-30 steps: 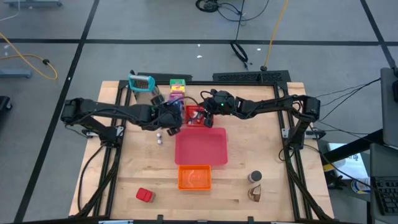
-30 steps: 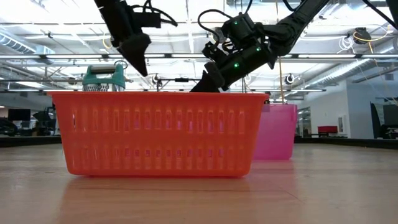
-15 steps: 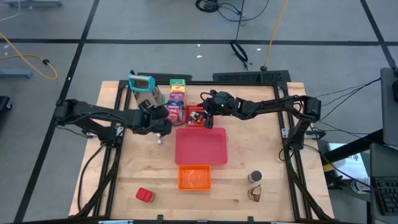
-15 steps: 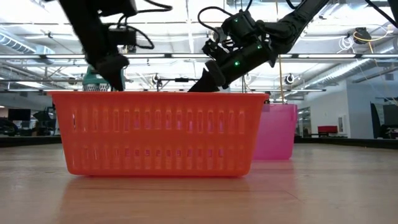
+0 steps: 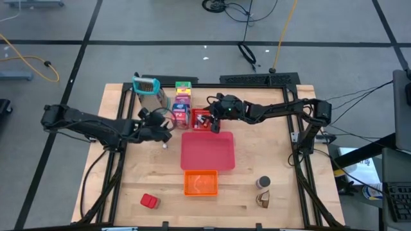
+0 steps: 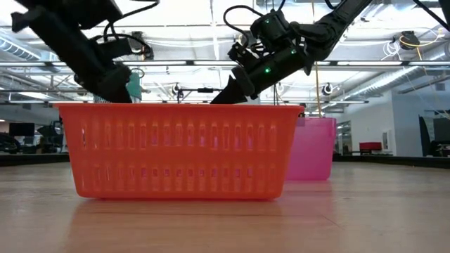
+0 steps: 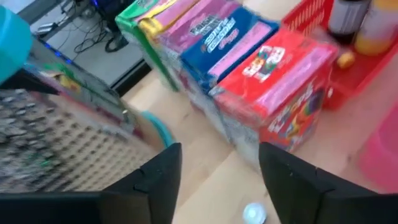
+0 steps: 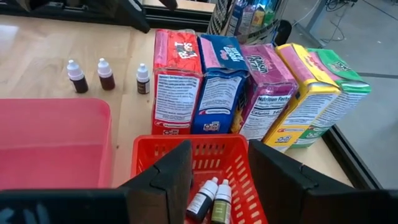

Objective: Pick & Place Kitchen Items
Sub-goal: Put the red cereal box into the pink bin

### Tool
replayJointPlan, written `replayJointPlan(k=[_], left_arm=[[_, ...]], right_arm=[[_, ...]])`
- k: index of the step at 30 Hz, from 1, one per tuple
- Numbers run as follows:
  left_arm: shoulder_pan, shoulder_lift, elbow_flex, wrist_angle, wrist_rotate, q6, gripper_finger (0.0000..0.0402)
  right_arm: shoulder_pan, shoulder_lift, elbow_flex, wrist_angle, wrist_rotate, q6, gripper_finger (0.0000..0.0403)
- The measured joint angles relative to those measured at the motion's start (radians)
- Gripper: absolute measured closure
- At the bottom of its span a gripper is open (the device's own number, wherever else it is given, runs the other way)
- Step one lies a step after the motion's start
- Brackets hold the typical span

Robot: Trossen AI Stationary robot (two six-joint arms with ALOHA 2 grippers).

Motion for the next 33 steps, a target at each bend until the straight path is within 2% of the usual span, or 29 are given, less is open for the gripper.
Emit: replayJointPlan(k=[7,14,22,33], left_arm=[[0.000,-0.001,-0.103,0.226,-0.002,0.085,0.0131],[0.001,0.000,-0.185,0.406,-0.003,0.158,0.0108],[0.002,0.000,-0.246,0.584,-0.002,0.187,0.0115],[0.002,0.044,-0.254,0.659,-0.001,0.209,0.0138]], right_arm=[[0.000,0.000,0.000,0.008,0.000,-0.001,0.0251],[0.000,0.000,0.000,0.016,0.000,-0.001,0.0252],[0.000,0.000,0.000,0.017,0.000,-0.014,0.0252],[0.000,0.000,0.000,0.019,0.000,-0.016,0.0252]])
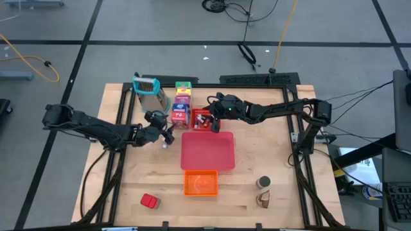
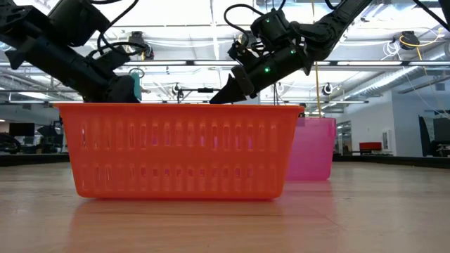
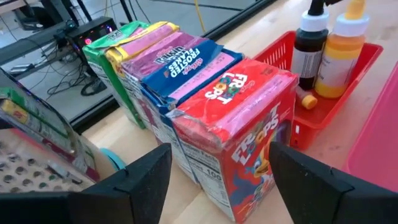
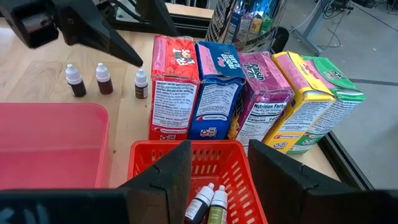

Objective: Pick & Place Kitchen Items
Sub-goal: Put the red cereal box into the pink bin

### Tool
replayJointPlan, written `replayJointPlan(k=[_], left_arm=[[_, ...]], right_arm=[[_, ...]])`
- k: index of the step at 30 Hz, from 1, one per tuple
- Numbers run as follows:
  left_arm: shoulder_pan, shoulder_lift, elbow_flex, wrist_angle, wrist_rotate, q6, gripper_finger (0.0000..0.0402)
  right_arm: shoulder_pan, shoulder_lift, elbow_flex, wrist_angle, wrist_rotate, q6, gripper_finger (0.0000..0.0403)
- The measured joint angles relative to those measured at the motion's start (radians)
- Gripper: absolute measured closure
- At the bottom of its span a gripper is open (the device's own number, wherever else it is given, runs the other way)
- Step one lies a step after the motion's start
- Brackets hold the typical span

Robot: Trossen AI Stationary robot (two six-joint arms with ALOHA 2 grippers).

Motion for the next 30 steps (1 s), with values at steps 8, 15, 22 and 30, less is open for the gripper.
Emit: replayJointPlan(k=[8,15,22,30], left_arm=[[0.001,0.112,0.000,0.134,0.001,0.059,0.0190],[0.001,0.140,0.000,0.158,0.000,0.085,0.0302],[0.001,0.140,0.000,0.165,0.009,0.127,0.0388],[0.001,0.139,0.001,0.219,0.054,0.137,0.0401]], right_arm=[[0.000,0.000,0.000,0.000,0.000,0.003,0.0252],[0.000,0.000,0.000,-0.001,0.000,0.018,0.0252],[0.000,0.000,0.000,-0.002,0.000,0.018,0.0252],[0.000,0.000,0.000,-0.002,0.000,0.018,0.0252]])
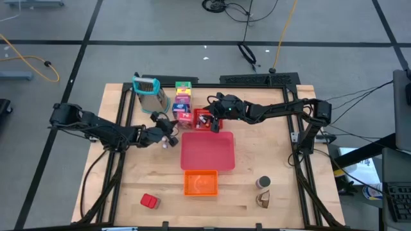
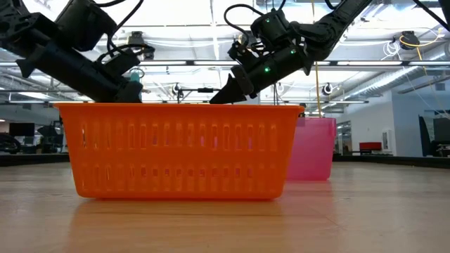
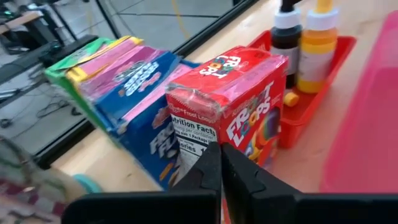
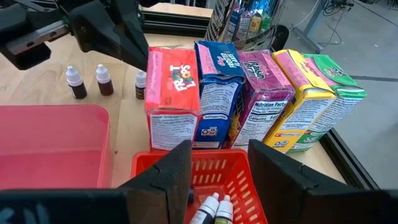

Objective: Pick & Place Kitchen Items
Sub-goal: Put the red cereal box into the pink bin

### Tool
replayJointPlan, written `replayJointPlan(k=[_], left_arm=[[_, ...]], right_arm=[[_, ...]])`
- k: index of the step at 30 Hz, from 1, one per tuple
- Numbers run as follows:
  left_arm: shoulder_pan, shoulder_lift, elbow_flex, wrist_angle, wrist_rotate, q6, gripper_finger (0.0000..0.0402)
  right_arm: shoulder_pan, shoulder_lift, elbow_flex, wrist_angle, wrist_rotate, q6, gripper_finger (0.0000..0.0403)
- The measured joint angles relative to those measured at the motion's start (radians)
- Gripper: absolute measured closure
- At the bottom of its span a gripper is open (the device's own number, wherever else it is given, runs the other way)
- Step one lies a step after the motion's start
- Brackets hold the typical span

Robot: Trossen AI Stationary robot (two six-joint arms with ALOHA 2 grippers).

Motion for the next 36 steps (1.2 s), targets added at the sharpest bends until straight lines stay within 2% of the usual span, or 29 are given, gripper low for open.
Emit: replayJointPlan(k=[7,18,23,25,29,36], left_arm=[[-0.022,-0.017,0.000,0.006,-0.003,0.006,0.0401],[-0.091,-0.172,0.000,-0.005,-0.082,0.095,0.0401],[-0.095,-0.217,0.000,-0.074,-0.076,0.061,0.0401],[-0.095,-0.221,0.000,-0.106,-0.075,0.046,0.0401],[-0.095,-0.221,0.000,-0.118,-0.076,0.035,0.0401],[-0.103,-0.221,0.007,-0.096,-0.143,0.081,0.0401]], right_arm=[[0.000,0.000,0.000,-0.002,0.000,0.000,0.0252],[0.000,0.000,0.000,-0.003,0.000,0.000,0.0252],[0.003,0.000,0.000,-0.003,-0.005,0.009,0.0252],[0.007,0.000,0.000,-0.002,-0.055,0.032,0.0252],[0.039,0.000,0.000,0.034,-0.235,0.080,0.0252],[0.130,0.001,0.000,0.123,-0.198,0.000,0.0252]])
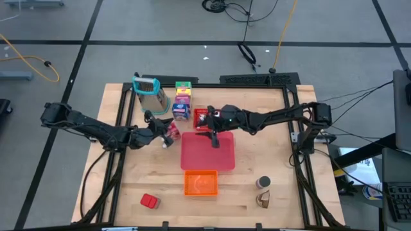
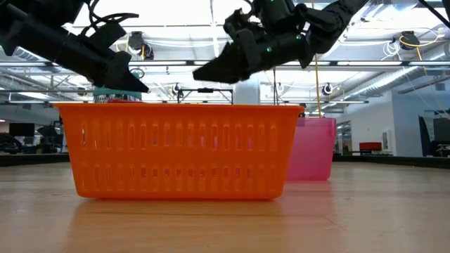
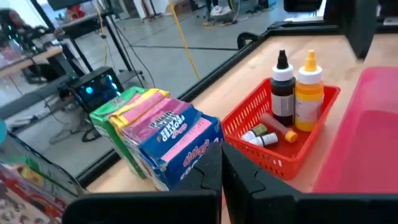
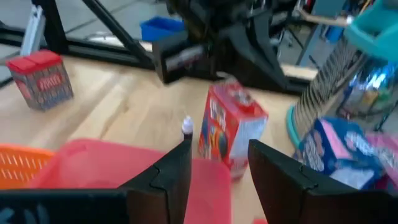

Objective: Pick & Place Kitchen Items
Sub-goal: Put the red cereal box into the pink bin

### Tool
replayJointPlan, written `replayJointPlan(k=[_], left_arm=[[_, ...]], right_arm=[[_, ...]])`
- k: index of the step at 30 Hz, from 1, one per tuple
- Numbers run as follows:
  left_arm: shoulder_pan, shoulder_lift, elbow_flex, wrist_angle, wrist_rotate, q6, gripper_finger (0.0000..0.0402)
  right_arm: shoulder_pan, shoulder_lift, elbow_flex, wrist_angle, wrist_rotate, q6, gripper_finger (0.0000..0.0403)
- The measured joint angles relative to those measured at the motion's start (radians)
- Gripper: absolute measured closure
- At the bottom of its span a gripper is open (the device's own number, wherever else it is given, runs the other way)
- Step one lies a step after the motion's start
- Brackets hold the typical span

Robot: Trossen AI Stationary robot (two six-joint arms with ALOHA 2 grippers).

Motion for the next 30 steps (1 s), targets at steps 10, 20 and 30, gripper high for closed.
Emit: replayJointPlan(k=[10,20,30], left_arm=[[-0.079,-0.139,0.001,-0.081,-0.122,0.027,0.0360],[-0.143,-0.312,0.001,-0.514,0.046,-0.316,0.0288],[-0.144,-0.312,0.001,-0.568,0.123,-0.376,0.0276]], right_arm=[[0.005,0.000,0.000,0.028,0.018,0.029,0.0226],[-0.002,0.000,0.000,0.032,0.021,0.036,0.0229],[-0.002,0.000,0.000,0.007,0.021,0.034,0.0230]])
